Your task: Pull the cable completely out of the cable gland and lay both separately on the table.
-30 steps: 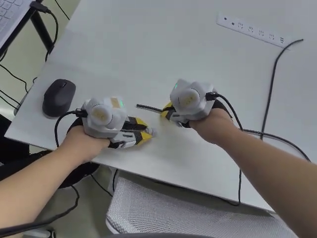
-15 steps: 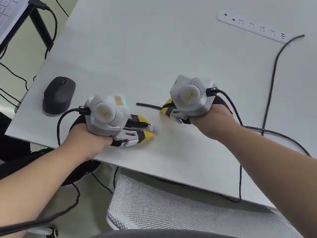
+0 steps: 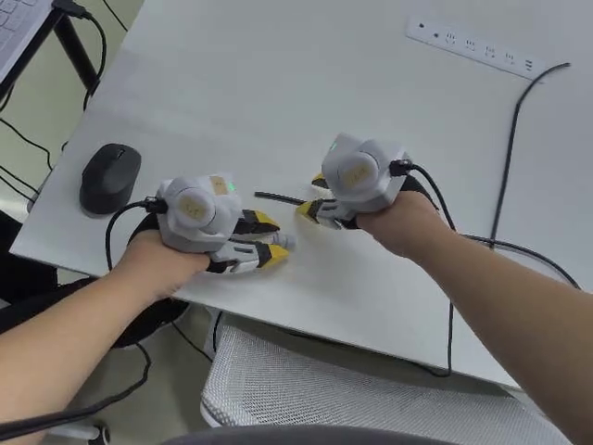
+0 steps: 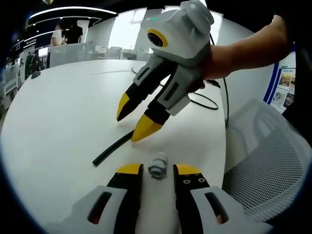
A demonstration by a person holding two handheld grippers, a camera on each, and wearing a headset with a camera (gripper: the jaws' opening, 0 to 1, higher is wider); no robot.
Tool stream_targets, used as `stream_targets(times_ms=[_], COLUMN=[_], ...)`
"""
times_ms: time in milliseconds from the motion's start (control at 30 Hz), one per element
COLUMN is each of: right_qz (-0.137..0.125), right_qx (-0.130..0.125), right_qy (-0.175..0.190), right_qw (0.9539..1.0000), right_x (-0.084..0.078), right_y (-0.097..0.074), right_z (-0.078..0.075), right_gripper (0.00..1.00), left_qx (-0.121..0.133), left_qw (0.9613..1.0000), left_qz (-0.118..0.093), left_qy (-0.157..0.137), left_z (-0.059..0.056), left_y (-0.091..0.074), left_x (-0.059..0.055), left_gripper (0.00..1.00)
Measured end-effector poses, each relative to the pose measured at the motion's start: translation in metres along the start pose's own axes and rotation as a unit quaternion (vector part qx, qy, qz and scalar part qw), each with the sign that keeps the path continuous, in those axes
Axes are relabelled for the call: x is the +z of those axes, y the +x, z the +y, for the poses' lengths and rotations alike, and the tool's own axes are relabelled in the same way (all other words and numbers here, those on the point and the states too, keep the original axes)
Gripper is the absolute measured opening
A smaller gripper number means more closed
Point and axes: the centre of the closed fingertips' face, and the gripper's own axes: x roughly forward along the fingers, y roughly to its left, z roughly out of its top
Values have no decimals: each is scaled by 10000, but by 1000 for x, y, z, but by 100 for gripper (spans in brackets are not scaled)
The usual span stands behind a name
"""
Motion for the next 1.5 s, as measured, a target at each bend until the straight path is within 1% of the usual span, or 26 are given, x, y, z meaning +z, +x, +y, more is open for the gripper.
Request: stream_targets(times_ms=[133,200,267,300,400,433,500,533,633,700,833,1000,1067,1100,1133,1167,1200,1267,1333,1433,1500], right_qz=[-104,-172,-298,-398,-516,-594,-753,-788,-915,-1022,-1170,-1362,-1417,-1491,-1591,-1654,-1768,-1879,-2038,-2111,-2166], right_qx=[-65,-68,-56,-62,-38,-66,-40,-54,-13,-49,-148,-266,-297,-353,-404,-415,-466,-544,-581,-631,-673], right_qy=[72,134,232,297,376,401,432,442,464,444,520,762,813,880,1000,1097,1216,1327,1583,1787,1915], right_qw=[9999,9997,9993,9987,9980,9974,9962,9959,9947,9938,9917,9874,9861,9843,9814,9792,9756,9716,9644,9589,9549], right_x=[1,1,5,7,11,14,17,18,21,23,22,11,8,6,3,2,0,-5,-11,-27,-35], right_y=[-11,-19,-29,-35,-50,-57,-68,-73,-92,-104,-123,-147,-153,-159,-166,-171,-179,-188,-199,-212,-219], right_z=[-2,-2,0,0,4,5,7,7,12,13,13,16,16,17,16,17,18,18,20,23,27], right_gripper=[34,37,41,43,48,50,53,55,58,61,64,69,72,73,73,74,75,78,80,82,84], left_qx=[5,18,34,43,48,55,62,57,46,39,67,101,110,112,124,131,140,168,204,221,229], left_qw=[10000,10000,9999,9999,9995,9993,9992,9991,9988,9987,9986,9980,9979,9977,9975,9973,9969,9964,9960,9952,9951], left_qz=[-36,-61,-81,-132,-237,-276,-316,-331,-389,-417,-433,-532,-562,-588,-610,-640,-698,-743,-800,-859,-864], left_qy=[-65,-59,-55,-84,-209,-241,-228,-241,-299,-292,-295,-320,-318,-319,-328,-336,-347,-365,-345,-414,-419], left_z=[1,-1,-2,-3,-6,-8,-9,-13,-17,-21,-25,-30,-33,-36,-37,-38,-40,-43,-45,-49,-51], left_y=[-2,-4,-8,-10,-15,-17,-19,-21,-25,-26,-30,-40,-45,-48,-50,-53,-57,-64,-71,-78,-80], left_x=[2,4,8,11,17,20,22,25,31,34,38,47,51,54,56,58,62,67,72,77,78], left_gripper=[31,33,34,35,39,41,43,44,48,50,57,60,61,62,63,65,66,68,70,72,74])
